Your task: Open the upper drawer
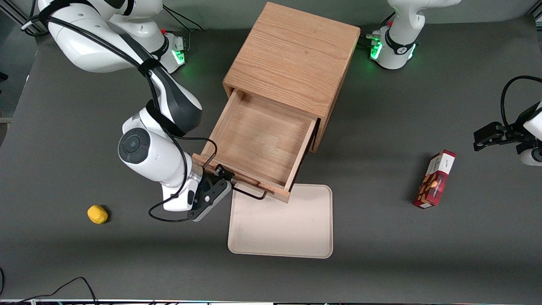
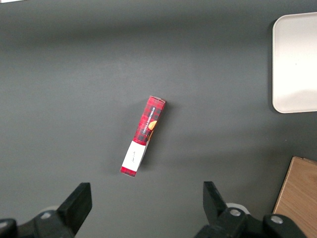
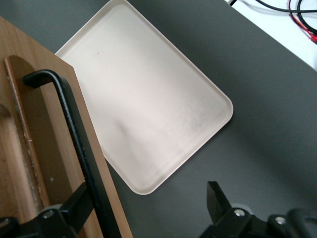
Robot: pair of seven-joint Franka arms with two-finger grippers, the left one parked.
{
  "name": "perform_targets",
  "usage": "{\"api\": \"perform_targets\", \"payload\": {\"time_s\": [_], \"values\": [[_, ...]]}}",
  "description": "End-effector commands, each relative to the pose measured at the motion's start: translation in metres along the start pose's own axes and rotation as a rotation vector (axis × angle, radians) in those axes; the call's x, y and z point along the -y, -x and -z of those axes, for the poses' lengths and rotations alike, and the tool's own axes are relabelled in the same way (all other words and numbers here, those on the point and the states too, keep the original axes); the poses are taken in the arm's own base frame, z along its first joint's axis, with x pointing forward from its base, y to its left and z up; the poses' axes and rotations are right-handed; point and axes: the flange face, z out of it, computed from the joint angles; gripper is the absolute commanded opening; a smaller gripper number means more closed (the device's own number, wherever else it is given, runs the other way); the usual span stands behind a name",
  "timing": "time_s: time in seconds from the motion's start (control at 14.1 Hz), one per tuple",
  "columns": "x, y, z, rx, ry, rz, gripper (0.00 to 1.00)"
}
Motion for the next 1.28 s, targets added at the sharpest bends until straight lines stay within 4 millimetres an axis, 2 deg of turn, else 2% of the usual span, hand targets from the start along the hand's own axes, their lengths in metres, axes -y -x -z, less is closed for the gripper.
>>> {"api": "perform_targets", "payload": {"time_s": [0.0,0.21,0.5,0.64,0.78,0.85,0.99,1.06,1.2], "values": [[-0.012,-0.007,0.004,-0.018,0.051,0.028,1.0],[-0.006,-0.009,0.009,0.0,0.034,-0.008,1.0],[0.004,-0.014,0.049,0.02,-0.03,-0.079,1.0],[0.008,-0.013,0.079,0.02,-0.048,-0.093,1.0],[0.01,-0.004,0.128,0.03,-0.022,-0.127,1.0],[0.007,0.006,0.161,0.036,0.014,-0.162,1.0],[-0.013,0.037,0.21,0.079,0.106,-0.223,1.0],[-0.023,0.052,0.224,0.093,0.15,-0.254,1.0],[-0.057,0.089,0.243,0.114,0.216,-0.335,1.0]]}}
